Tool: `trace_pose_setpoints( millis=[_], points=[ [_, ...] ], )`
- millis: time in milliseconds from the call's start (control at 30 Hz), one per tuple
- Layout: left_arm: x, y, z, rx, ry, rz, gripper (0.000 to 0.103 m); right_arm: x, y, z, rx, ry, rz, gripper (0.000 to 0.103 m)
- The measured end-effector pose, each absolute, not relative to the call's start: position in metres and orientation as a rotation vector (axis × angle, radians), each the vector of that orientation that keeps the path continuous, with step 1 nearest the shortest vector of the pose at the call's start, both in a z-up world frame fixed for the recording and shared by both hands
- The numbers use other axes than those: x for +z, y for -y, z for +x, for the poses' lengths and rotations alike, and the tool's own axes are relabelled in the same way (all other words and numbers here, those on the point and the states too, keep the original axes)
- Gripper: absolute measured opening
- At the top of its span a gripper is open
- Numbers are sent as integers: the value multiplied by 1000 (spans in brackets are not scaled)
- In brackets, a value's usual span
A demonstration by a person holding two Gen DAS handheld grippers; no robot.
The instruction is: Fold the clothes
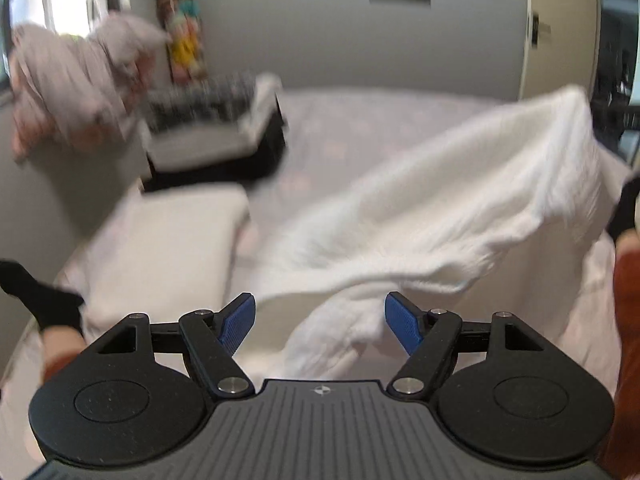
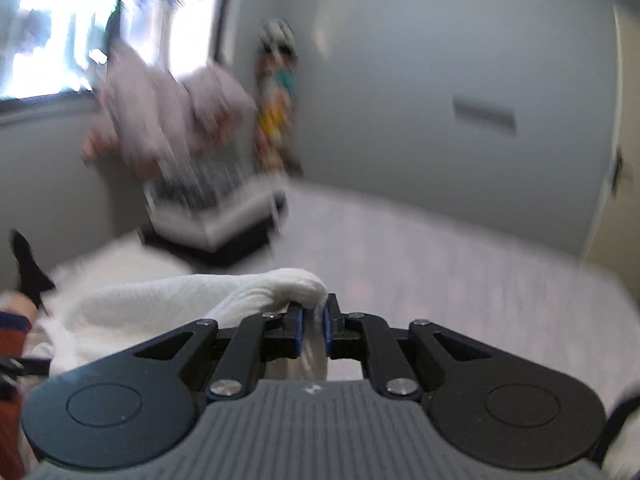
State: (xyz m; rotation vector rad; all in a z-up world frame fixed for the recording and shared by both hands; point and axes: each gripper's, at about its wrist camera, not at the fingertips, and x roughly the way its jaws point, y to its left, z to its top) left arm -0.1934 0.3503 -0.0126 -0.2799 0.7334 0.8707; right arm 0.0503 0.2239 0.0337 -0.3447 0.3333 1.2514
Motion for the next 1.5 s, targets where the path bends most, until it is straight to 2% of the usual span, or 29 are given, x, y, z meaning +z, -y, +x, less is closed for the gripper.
trace_pose_setpoints(
  millis=[67, 167, 233, 333, 500, 567, 600, 633, 667, 700, 733, 933, 1133, 1500],
  points=[
    [-28, -352, -187, 855, -773, -264, 85, -15, -208, 79, 1194, -432, -370, 11],
    [-39, -346, -175, 763, -797, -205, 85, -52, -200, 106, 1095, -543, -389, 11],
    [-44, -342, -158, 671, -808, -142, 85, -55, -212, 130, 1050, -615, -361, 12],
    [-57, -327, -132, 587, -826, -44, 85, -69, -214, 135, 1030, -684, -321, 25],
    [-83, -312, -98, 494, -854, 22, 85, -50, -216, 128, 1026, -686, -304, 35],
    [-93, -315, -85, 500, -879, 35, 81, -51, -203, 126, 1027, -685, -291, 38],
    [-97, -318, -80, 516, -890, 35, 70, -52, -198, 125, 1028, -685, -282, 40],
    [-101, -323, -76, 528, -895, 23, 55, -53, -191, 125, 1026, -693, -274, 40],
    [-105, -329, -71, 538, -900, 6, 47, -57, -184, 125, 1019, -701, -266, 41],
    [-106, -334, -70, 540, -893, -27, 29, -61, -177, 125, 1012, -710, -259, 42],
    [-104, -338, -71, 543, -871, -68, 22, -66, -171, 124, 1001, -721, -253, 43],
    [-45, -369, -114, 731, -686, -117, 19, -80, -154, 124, 983, -756, -276, 46],
    [7, -416, -165, 993, -626, -76, 15, -89, -166, 113, 1056, -762, -341, 48],
    [28, -452, -239, 1323, -582, -109, 14, -95, -189, 83, 1203, -641, -569, 47]
  ],
)
